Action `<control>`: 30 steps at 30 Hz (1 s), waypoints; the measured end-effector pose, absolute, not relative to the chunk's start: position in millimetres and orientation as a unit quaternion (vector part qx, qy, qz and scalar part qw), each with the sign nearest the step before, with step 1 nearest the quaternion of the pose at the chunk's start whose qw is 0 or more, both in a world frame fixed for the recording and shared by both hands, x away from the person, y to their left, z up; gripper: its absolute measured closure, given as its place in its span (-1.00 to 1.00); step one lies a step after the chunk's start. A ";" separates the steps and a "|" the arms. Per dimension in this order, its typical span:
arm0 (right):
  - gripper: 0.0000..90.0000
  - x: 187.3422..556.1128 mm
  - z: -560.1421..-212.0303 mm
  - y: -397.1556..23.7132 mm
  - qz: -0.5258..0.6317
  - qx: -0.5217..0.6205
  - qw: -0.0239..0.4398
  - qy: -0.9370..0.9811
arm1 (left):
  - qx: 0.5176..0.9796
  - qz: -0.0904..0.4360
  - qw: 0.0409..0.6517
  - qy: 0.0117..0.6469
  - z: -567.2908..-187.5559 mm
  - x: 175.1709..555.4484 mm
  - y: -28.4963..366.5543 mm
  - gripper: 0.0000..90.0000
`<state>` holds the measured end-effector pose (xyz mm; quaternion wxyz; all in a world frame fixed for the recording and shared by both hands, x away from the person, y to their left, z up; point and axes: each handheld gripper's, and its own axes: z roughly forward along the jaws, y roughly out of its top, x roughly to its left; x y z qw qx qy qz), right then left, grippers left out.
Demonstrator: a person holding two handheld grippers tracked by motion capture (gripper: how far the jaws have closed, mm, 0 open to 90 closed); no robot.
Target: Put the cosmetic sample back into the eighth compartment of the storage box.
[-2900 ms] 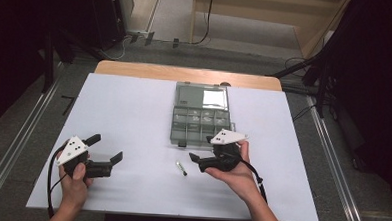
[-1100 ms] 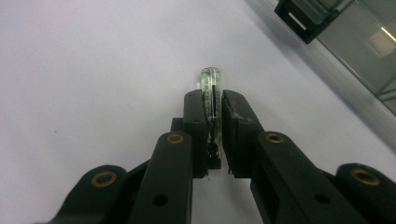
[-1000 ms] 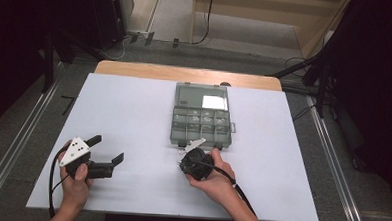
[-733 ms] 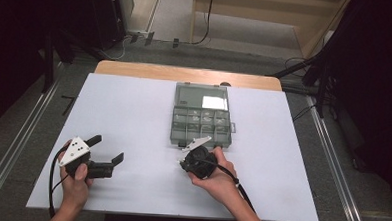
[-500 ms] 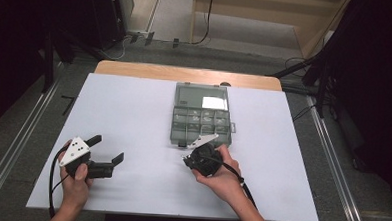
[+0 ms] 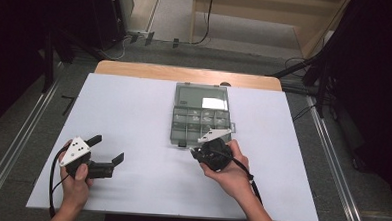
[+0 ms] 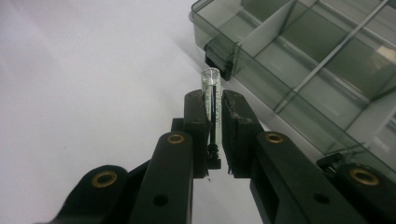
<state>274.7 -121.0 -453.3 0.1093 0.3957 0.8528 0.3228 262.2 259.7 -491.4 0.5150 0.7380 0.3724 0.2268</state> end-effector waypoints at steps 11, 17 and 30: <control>0.84 278.2 -446.3 -133.7 0.335 0.406 0.119 0.842 | 0.738 0.226 0.515 0.371 -491.5 262.2 259.8 -1.00; 0.83 279.0 -442.9 -139.5 0.341 0.413 0.125 0.835 | 0.738 0.226 0.516 0.372 -491.7 262.1 259.3 -1.00; 0.83 283.3 -438.6 -153.3 0.346 0.429 0.140 0.822 | 0.738 0.226 0.516 0.371 -491.7 262.2 259.5 -1.00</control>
